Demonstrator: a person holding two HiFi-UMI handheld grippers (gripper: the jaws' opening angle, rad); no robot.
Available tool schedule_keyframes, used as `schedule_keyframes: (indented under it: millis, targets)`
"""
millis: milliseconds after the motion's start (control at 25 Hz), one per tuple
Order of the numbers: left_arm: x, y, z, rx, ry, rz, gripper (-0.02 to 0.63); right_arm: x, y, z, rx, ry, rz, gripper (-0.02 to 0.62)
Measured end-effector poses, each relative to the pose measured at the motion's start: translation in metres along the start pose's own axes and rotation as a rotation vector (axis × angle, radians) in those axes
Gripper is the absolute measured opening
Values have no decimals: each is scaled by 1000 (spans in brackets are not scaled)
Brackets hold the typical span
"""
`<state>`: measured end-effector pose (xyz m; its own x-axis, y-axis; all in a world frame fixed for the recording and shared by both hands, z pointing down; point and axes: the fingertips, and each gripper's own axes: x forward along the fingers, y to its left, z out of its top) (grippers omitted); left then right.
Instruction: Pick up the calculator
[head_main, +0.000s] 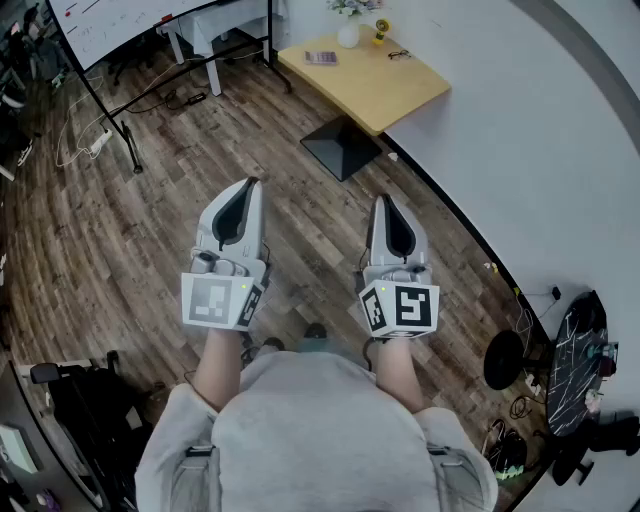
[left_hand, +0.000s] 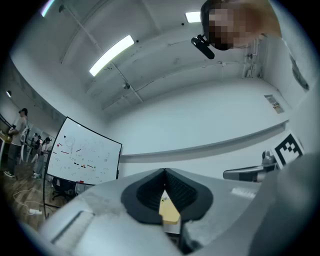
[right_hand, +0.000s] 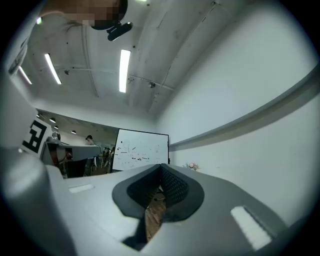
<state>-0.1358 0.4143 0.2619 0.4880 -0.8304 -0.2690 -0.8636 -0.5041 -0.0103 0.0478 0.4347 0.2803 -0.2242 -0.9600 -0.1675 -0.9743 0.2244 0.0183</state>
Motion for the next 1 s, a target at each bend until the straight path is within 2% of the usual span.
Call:
schedule_keyframes:
  millis: [680,1000]
  targets:
    - [17,-17,0,17,-3,-13,5,7,-16,4,-9,-19,28,2]
    - [34,-37,-3,6,-19,5,5,8,-42,4,-14,-24,51,2]
